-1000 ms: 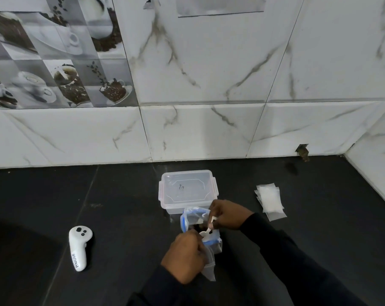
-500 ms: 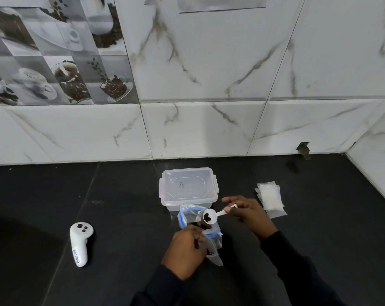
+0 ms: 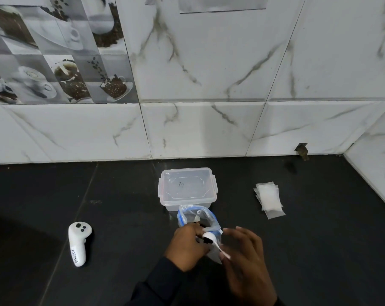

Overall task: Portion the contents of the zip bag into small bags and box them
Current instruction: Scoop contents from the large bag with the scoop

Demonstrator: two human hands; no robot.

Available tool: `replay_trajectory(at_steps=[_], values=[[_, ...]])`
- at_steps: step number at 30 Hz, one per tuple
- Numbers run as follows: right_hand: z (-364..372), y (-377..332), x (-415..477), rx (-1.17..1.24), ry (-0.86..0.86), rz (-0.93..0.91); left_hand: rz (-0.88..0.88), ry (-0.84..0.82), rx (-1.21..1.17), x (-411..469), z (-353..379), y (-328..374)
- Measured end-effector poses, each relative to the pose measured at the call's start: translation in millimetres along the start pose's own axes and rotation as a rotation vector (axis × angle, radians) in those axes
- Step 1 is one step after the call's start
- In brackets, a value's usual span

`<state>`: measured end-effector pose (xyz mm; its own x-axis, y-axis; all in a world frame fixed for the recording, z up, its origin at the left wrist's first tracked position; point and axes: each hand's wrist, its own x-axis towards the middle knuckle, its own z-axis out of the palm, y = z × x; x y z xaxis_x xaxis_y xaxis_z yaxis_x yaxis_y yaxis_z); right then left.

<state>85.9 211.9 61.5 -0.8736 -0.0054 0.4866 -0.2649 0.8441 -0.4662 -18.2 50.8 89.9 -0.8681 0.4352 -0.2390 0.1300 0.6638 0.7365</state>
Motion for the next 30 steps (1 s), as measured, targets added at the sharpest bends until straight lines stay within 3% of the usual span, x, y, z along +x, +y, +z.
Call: replay_trajectory(at_steps=[3, 8, 10, 13, 16, 21, 25, 30], values=[[4.9, -2.4, -12.6, -0.165, 0.065, -0.135, -0.031, -0.008, -0.037, 1.3, 1.6, -0.6], [7.6, -2.6, -16.6, -0.203, 0.111, -0.122, -0.038, -0.015, -0.06, -1.4, 1.5, -1.7], [4.4, -5.1, -10.6, -0.076, 0.162, -0.027, -0.028, -0.011, -0.055, -2.8, 1.7, -2.0], [-11.4, -12.5, 19.7, 0.23, 0.227, 0.313, -0.02, -0.002, -0.054, -5.0, 1.0, -3.4], [-3.0, 9.3, 55.1, 0.33, 0.032, 0.527, 0.015, 0.012, -0.02, -6.0, 6.0, -6.5], [37.1, 23.5, 98.9, 0.145, -0.448, 0.718, 0.037, 0.046, 0.011, -10.1, 22.0, -5.7], [45.1, 17.8, 114.4, 0.023, -0.633, 0.815, 0.039, 0.055, 0.051, -12.5, 26.9, -8.8], [42.3, 20.9, 117.2, -0.024, -0.782, 0.763, 0.029, 0.011, 0.055, -16.2, 27.3, -6.7]])
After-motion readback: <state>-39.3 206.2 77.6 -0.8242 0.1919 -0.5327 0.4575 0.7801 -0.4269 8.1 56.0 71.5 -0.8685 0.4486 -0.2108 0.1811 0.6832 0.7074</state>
